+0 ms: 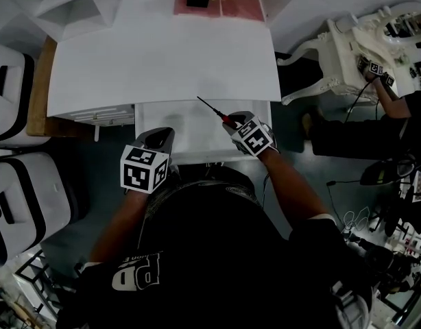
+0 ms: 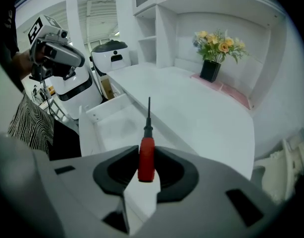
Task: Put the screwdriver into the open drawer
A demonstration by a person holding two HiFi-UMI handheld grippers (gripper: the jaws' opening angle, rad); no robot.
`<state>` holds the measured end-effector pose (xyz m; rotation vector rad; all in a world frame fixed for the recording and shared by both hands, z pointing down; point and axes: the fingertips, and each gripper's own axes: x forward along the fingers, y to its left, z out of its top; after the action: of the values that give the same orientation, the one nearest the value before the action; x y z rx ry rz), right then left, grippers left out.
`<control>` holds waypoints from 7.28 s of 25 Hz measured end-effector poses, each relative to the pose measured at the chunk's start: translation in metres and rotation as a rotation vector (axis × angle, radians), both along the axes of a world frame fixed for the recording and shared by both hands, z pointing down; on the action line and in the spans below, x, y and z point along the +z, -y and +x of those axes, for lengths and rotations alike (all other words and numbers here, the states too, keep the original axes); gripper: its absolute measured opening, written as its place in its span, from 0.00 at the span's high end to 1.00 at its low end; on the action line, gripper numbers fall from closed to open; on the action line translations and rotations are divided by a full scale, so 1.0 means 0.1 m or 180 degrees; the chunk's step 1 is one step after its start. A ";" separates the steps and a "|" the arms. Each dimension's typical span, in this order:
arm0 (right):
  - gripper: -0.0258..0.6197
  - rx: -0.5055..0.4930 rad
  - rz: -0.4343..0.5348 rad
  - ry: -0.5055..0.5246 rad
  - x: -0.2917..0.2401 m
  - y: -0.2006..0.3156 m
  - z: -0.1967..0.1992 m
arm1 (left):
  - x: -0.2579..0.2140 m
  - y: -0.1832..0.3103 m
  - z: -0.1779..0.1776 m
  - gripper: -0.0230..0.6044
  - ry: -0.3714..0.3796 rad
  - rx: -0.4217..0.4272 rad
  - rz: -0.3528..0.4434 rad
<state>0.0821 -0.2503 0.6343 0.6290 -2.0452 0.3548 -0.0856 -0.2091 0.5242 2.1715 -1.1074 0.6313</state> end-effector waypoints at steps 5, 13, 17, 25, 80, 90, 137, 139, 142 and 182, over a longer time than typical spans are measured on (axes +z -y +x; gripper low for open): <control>0.79 -0.0069 0.0048 -0.0110 0.09 -0.06 0.01 | 0.01 0.00 0.05 0.94 -0.0006 0.0055 -0.0005; 0.79 -0.0298 0.0097 -0.0407 0.26 -0.14 0.06 | 0.01 0.01 0.01 0.94 0.0016 0.0050 -0.0004; 0.79 -0.0300 0.0014 -0.0465 0.40 -0.20 0.09 | 0.02 -0.01 0.00 0.94 0.0018 0.0034 -0.0023; 0.79 -0.0359 -0.0173 -0.0536 0.63 -0.28 0.11 | 0.03 -0.02 -0.03 0.94 0.0021 -0.0036 -0.0044; 0.79 -0.2112 0.0126 -0.1270 1.50 -0.05 -0.35 | 0.16 -0.37 -0.43 0.94 0.0127 -0.0995 -0.0333; 0.80 -0.2102 0.0023 -0.1274 1.62 -0.02 -0.37 | 0.19 -0.32 -0.43 0.94 0.0148 -0.0993 -0.0383; 0.74 -0.1564 0.0048 -0.1221 1.31 0.02 -0.34 | 0.18 -0.11 -0.42 0.94 0.0044 -0.0563 -0.0249; 0.74 -0.1411 0.0043 -0.1120 1.23 0.02 -0.38 | 0.18 -0.08 -0.40 0.94 0.0035 -0.0510 -0.0240; 0.74 -0.1120 0.0016 -0.0935 1.07 0.01 -0.44 | 0.16 -0.06 -0.35 0.94 0.0014 -0.0404 -0.0208; 0.91 0.1745 0.0438 0.1427 -1.16 -0.48 -0.61 | -0.37 -0.17 -0.15 0.94 -0.0244 0.0669 0.0303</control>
<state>0.0210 -0.2020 0.5186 1.2960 -2.3037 0.7295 -0.1009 -0.1920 0.4876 2.3943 -0.8930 0.5910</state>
